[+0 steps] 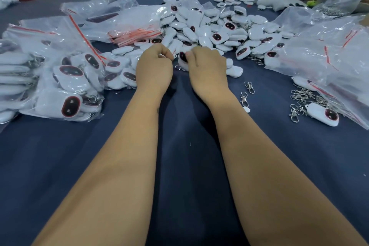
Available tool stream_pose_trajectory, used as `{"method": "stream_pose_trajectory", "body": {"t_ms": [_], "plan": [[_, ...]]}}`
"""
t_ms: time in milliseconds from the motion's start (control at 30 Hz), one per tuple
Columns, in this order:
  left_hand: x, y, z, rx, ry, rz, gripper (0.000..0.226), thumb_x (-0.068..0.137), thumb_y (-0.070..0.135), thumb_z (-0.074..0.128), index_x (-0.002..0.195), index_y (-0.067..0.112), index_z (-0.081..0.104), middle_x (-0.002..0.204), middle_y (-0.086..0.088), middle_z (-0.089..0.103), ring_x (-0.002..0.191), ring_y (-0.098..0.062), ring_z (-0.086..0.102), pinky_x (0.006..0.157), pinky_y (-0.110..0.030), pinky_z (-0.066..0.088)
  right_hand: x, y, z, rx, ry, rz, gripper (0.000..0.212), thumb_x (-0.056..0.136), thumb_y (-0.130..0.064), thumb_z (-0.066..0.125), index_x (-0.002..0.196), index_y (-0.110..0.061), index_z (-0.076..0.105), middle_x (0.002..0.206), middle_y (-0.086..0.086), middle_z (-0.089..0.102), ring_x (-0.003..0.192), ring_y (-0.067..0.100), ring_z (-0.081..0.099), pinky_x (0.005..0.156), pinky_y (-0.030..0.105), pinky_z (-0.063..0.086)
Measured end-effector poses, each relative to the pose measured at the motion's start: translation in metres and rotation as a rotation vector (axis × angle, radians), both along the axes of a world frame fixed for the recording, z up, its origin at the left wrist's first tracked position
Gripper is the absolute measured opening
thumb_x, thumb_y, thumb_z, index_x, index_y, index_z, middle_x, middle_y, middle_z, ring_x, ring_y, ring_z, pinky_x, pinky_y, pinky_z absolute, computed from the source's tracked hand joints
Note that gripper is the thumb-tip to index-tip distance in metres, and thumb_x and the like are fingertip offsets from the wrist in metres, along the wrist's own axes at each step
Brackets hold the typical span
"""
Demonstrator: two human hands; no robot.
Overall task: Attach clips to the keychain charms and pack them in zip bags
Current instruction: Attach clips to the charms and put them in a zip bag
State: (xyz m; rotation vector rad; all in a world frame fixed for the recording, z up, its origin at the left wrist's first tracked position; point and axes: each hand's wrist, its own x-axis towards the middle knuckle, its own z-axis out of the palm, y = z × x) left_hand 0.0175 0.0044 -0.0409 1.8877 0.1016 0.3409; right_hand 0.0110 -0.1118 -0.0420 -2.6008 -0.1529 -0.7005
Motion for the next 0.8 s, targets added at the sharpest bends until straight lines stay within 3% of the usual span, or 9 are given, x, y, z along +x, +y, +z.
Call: {"method": "stream_pose_trajectory", "body": {"t_ms": [100,200,300,367,467,567,633,733,800], "plan": [[-0.001,-0.003,0.000,-0.036,-0.002,-0.024,0.022,0.076,0.007,0.044,0.072,0.025,0.058,0.065,0.008,0.056,0.061,-0.011,0.048,0.058,-0.027,0.039,-0.004,0.008,0.011,0.858,0.071,0.183,0.030,0.105,-0.027,0.036,0.078,-0.020,0.046,0.076,0.002,0.055,0.058,0.013,0.061,0.059,0.032,0.046],[-0.002,-0.007,0.003,-0.171,-0.023,-0.028,0.019,0.083,0.018,0.050,0.066,0.025,0.054,0.063,0.012,0.052,0.062,-0.009,0.047,0.062,-0.028,0.038,-0.006,0.009,0.014,1.285,0.223,0.248,0.029,0.105,-0.026,0.036,0.081,-0.016,0.051,0.067,0.005,0.062,0.044,0.016,0.059,0.043,0.023,0.044],[-0.003,-0.010,0.006,-0.240,-0.056,-0.018,0.021,0.087,0.025,0.053,0.069,0.032,0.062,0.078,0.021,0.055,0.070,0.008,0.050,0.067,-0.017,0.037,-0.005,0.004,0.012,1.282,0.356,0.239,0.034,0.104,-0.027,0.038,0.079,-0.013,0.056,0.053,0.001,0.062,0.039,0.012,0.051,0.040,0.020,0.039],[-0.004,-0.011,0.006,-0.261,-0.092,-0.036,0.018,0.085,0.024,0.054,0.067,0.023,0.060,0.074,0.017,0.057,0.064,0.002,0.050,0.067,-0.014,0.039,-0.004,0.002,0.010,1.237,0.366,0.241,0.035,0.104,-0.030,0.041,0.079,-0.014,0.060,0.057,0.001,0.061,0.041,0.011,0.049,0.039,0.020,0.038],[-0.005,-0.012,0.009,-0.251,-0.104,-0.120,0.015,0.080,0.022,0.051,0.072,0.010,0.054,0.068,-0.008,0.042,0.062,-0.018,0.037,0.055,-0.029,0.031,-0.005,0.001,0.010,1.187,0.347,0.251,0.035,0.103,-0.035,0.043,0.080,-0.018,0.063,0.062,-0.002,0.062,0.047,0.010,0.050,0.044,0.019,0.040],[-0.003,-0.009,0.009,-0.302,-0.061,-0.168,0.016,0.085,0.017,0.052,0.070,0.013,0.059,0.057,-0.001,0.044,0.051,-0.015,0.036,0.045,-0.022,0.028,-0.006,0.002,0.009,1.149,0.357,0.305,0.035,0.105,-0.033,0.039,0.089,-0.018,0.066,0.083,0.007,0.071,0.072,0.023,0.064,0.066,0.030,0.052],[-0.004,-0.009,0.009,-0.303,-0.056,-0.170,0.022,0.088,0.011,0.050,0.072,0.018,0.064,0.053,0.008,0.050,0.046,-0.008,0.041,0.041,-0.018,0.031,-0.007,0.002,0.008,1.151,0.357,0.334,0.036,0.107,-0.030,0.036,0.094,-0.015,0.066,0.087,0.012,0.071,0.078,0.028,0.064,0.067,0.033,0.052],[-0.005,-0.012,0.012,-0.412,-0.061,-0.190,0.023,0.090,0.006,0.051,0.087,0.018,0.070,0.067,0.006,0.065,0.050,-0.010,0.055,0.039,-0.016,0.039,-0.007,0.000,0.008,1.163,0.346,0.346,0.036,0.107,-0.029,0.035,0.097,-0.012,0.065,0.076,0.009,0.067,0.059,0.020,0.058,0.052,0.027,0.044],[-0.004,-0.013,0.013,-0.433,-0.076,-0.238,0.025,0.091,0.003,0.052,0.104,0.015,0.069,0.086,0.006,0.070,0.059,-0.007,0.059,0.043,-0.017,0.045,-0.006,-0.001,0.008,1.195,0.360,0.360,0.036,0.107,-0.028,0.034,0.095,-0.014,0.065,0.078,0.010,0.069,0.062,0.021,0.060,0.057,0.028,0.047]]}}
